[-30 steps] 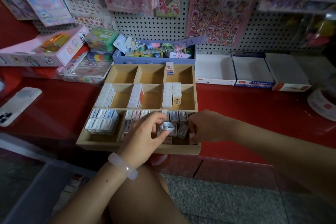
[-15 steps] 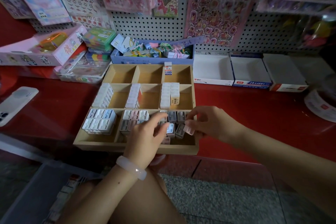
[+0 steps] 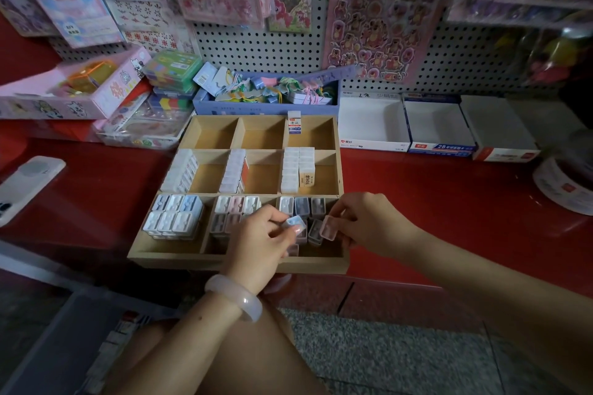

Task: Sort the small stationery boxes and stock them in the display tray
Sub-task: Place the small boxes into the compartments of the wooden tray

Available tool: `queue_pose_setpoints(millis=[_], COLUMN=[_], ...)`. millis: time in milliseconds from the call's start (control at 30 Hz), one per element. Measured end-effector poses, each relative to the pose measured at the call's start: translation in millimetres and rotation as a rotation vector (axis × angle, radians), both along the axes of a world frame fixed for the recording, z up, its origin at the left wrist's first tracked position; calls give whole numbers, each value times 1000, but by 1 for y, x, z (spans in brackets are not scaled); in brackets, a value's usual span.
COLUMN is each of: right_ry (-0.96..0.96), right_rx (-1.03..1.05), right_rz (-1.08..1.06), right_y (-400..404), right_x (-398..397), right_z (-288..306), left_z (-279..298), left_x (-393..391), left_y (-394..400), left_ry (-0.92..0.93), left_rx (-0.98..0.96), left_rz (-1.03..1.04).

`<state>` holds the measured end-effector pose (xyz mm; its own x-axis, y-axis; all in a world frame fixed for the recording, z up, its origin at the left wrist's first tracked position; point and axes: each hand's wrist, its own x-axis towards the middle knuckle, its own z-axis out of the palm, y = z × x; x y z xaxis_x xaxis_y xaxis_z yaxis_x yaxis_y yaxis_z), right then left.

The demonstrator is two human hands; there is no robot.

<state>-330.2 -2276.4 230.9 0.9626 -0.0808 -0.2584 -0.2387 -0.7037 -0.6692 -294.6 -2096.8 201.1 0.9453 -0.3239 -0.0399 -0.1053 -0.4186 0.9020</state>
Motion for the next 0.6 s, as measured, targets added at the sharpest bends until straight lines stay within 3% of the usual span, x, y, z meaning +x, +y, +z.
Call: queue_pose_setpoints(millis=[167, 367, 600], right_ry=[87, 151, 90], right_rx=[-43, -116, -62], right_rz=[-16, 27, -71], right_y=[7, 17, 19], right_x=[12, 22, 20], right_z=[4, 6, 2], left_z=[-4, -6, -5], left_x=[-2, -6, -2], left_y=[-6, -11, -9], left_ry=[-197, -481, -733], left_rx=[231, 379, 623], left_rz=[-37, -74, -36])
